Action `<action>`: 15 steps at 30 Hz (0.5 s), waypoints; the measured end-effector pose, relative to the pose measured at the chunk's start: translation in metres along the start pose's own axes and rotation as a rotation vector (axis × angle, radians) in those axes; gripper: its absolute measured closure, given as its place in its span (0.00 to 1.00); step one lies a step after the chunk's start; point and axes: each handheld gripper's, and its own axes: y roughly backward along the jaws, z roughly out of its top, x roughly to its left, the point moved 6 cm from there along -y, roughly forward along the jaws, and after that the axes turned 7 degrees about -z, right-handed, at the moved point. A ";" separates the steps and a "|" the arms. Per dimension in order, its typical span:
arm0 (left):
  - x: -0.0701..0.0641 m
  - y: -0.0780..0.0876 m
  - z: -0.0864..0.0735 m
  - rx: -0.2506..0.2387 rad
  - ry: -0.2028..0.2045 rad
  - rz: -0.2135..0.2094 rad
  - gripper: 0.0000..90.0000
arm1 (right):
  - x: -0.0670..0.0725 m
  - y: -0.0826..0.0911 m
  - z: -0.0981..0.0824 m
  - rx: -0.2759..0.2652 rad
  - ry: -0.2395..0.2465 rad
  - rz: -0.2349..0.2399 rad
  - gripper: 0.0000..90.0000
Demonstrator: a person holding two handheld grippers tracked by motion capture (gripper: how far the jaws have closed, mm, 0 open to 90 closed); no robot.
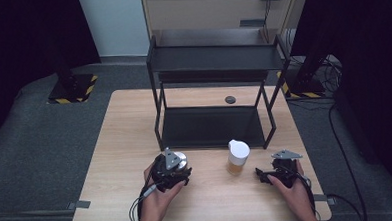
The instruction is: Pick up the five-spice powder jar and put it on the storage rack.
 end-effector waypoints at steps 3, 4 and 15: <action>0.001 -0.005 0.004 0.002 -0.005 0.004 0.33 | 0.000 0.000 0.000 -0.001 0.001 0.000 0.02; 0.002 -0.008 0.005 0.005 -0.009 0.005 0.33 | 0.000 0.000 0.000 0.000 0.000 0.000 0.02; 0.012 -0.026 0.026 -0.004 -0.019 0.012 0.33 | 0.000 0.000 0.000 0.000 0.000 0.000 0.02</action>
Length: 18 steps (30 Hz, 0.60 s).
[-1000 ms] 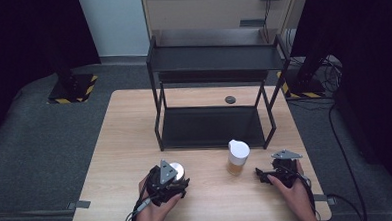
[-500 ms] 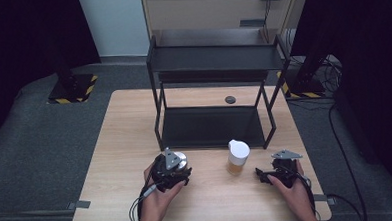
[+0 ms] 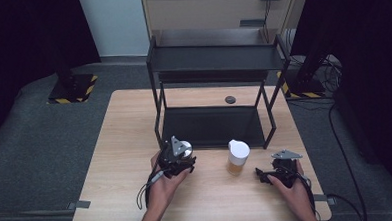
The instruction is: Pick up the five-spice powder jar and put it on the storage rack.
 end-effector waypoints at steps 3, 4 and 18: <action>0.004 -0.004 0.006 -0.002 -0.002 0.005 0.33 | 0.000 0.000 0.000 0.000 0.000 0.000 0.02; 0.005 -0.005 0.007 -0.004 -0.001 0.006 0.33 | 0.000 0.000 0.000 0.000 0.000 0.000 0.02; 0.023 -0.030 0.028 0.003 0.000 0.034 0.34 | 0.000 0.000 0.000 0.000 0.000 0.000 0.02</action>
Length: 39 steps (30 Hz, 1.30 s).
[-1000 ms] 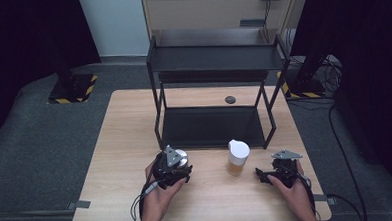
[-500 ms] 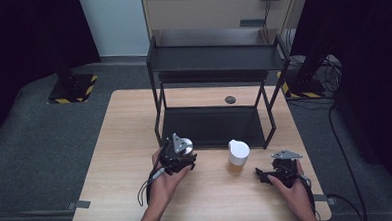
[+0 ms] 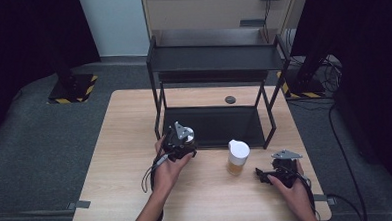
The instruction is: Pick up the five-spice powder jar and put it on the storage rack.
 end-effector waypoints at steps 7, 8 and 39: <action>0.005 -0.015 0.013 0.006 -0.022 0.007 0.34 | 0.000 0.000 0.000 0.000 0.000 0.000 0.02; 0.005 -0.017 0.015 0.004 -0.023 0.011 0.34 | 0.000 0.000 0.000 0.000 0.000 0.000 0.02; 0.017 -0.063 0.035 0.019 0.000 0.008 0.33 | 0.000 0.001 -0.001 -0.001 0.001 0.002 0.02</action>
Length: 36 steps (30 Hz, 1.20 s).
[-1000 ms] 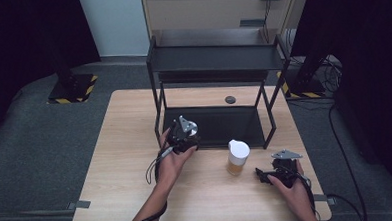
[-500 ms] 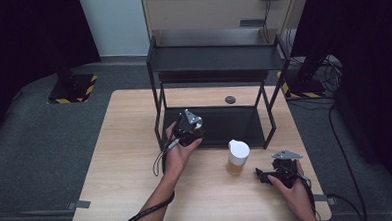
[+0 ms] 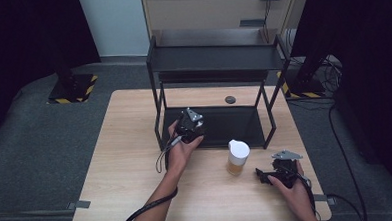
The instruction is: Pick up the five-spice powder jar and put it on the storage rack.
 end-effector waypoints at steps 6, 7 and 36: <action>0.002 -0.005 -0.002 -0.001 0.009 0.002 0.33 | 0.000 0.000 0.000 0.000 0.000 0.000 0.02; 0.003 -0.006 -0.002 -0.001 0.011 0.002 0.33 | 0.000 0.000 0.000 0.000 0.000 0.000 0.02; 0.012 -0.018 -0.013 -0.020 0.070 -0.019 0.33 | 0.000 0.000 -0.001 -0.001 0.002 0.001 0.02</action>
